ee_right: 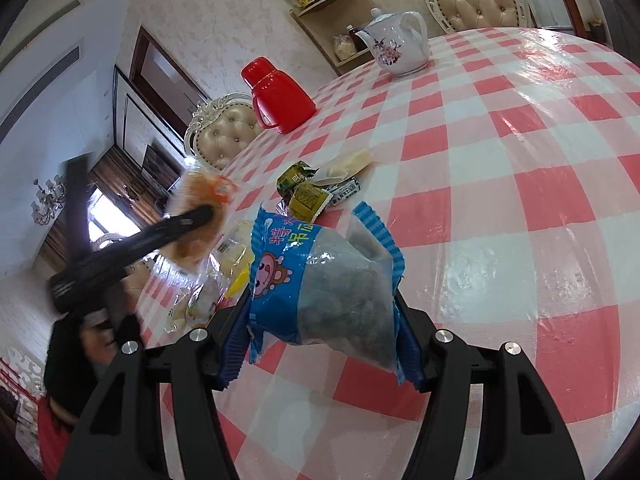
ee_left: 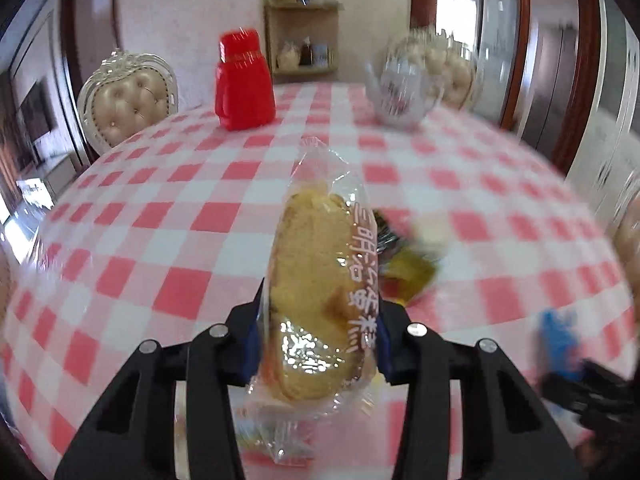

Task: Organize snacks
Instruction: 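Grasp the clear-wrapped long sponge cake with the left gripper, then carry the sponge cake and blue packet to the clear box, open both grippers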

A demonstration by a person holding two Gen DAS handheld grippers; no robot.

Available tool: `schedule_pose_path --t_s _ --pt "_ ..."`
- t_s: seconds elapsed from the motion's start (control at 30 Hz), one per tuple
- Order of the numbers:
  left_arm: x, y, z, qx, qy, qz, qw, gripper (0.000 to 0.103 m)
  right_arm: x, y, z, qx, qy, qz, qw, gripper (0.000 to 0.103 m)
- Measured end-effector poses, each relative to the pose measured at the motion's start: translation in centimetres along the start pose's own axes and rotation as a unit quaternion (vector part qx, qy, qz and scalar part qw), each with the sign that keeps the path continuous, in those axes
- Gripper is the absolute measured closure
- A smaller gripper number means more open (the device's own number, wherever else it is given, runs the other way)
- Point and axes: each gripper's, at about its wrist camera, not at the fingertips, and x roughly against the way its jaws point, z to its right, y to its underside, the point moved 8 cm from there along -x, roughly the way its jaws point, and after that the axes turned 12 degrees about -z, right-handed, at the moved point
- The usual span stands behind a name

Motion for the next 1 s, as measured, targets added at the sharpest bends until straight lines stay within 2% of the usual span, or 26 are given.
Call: schedule_pose_path --t_s 0.07,0.2,0.27,0.3,0.37,0.5,0.73,0.83,1.0 --pt "1.8 0.9 0.3 0.016 0.017 0.020 0.9995 0.059 0.0 0.0 -0.1 0.001 0.000 0.000 1.000 0.042" --pt "4.1 4.3 0.5 0.075 0.081 0.045 0.9928 0.059 0.1 0.0 0.0 0.001 -0.003 0.002 1.000 0.042" --pt "4.5 5.9 0.7 0.106 0.122 0.052 0.9856 0.059 0.2 0.0 0.0 0.000 -0.005 0.003 1.000 0.042" --pt "4.8 7.2 0.8 0.123 0.154 0.057 0.9789 0.059 0.2 0.0 0.0 0.001 -0.006 0.004 1.000 0.042" --pt "5.2 8.9 1.0 0.132 0.179 0.060 0.9732 0.059 0.3 0.0 -0.2 0.006 -0.005 0.006 1.000 0.042" --pt "6.2 11.3 1.5 0.125 0.158 0.062 0.9777 0.059 0.4 0.1 -0.6 0.017 0.000 0.008 1.000 0.042" --pt "9.1 14.3 1.6 0.098 0.057 0.065 0.9914 0.059 0.6 0.6 -0.5 0.012 0.012 0.006 1.000 0.042" --pt "10.1 15.5 1.9 0.081 0.022 0.064 0.9945 0.059 0.8 1.3 -0.3 -0.001 0.014 -0.004 1.000 0.042" --pt "10.9 17.5 2.6 0.060 -0.007 0.055 0.9966 0.059 2.1 3.9 -0.8 -0.010 0.016 -0.006 1.000 0.042"
